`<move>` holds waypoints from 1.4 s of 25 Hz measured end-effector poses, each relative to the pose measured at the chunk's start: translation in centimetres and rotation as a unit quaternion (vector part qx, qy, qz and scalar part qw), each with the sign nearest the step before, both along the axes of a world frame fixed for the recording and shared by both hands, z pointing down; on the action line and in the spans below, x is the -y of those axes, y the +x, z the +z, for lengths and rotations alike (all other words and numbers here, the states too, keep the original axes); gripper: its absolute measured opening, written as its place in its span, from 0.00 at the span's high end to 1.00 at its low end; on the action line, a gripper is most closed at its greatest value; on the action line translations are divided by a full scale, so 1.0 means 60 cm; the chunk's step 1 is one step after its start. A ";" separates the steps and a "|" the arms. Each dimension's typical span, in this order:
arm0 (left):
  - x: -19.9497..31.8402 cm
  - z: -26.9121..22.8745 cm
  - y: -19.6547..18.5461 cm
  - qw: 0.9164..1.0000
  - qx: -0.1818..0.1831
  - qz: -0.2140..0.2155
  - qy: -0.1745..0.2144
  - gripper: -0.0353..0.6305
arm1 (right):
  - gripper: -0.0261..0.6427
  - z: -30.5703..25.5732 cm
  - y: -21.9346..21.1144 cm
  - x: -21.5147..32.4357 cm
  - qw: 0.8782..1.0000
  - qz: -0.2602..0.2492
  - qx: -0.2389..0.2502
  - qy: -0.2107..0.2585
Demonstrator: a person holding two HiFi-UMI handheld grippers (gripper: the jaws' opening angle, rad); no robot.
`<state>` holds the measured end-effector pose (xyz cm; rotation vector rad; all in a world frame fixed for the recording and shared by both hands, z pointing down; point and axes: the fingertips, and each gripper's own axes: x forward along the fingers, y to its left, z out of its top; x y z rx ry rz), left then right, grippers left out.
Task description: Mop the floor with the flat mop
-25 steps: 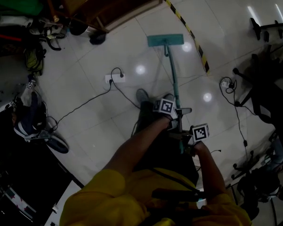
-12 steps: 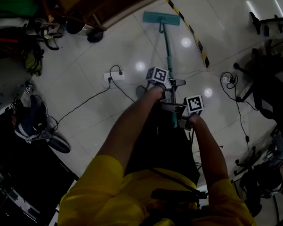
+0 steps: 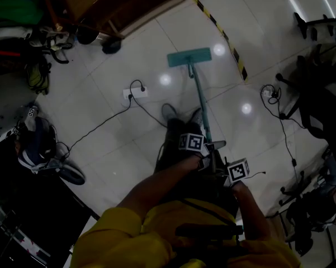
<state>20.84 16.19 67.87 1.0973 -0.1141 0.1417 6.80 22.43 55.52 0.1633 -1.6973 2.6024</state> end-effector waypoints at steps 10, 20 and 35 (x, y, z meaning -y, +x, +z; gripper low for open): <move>0.127 0.009 0.012 0.999 -0.007 0.016 0.033 0.77 | 0.75 0.017 0.015 0.119 1.000 -0.001 0.014 0.022; 0.122 -0.053 -0.015 1.000 -0.003 0.002 0.028 0.80 | 0.77 -0.046 -0.008 0.111 1.000 0.011 0.017 0.023; 0.114 -0.109 -0.026 1.000 -0.008 -0.012 0.028 0.80 | 0.77 -0.095 -0.020 0.090 1.000 -0.003 0.002 0.013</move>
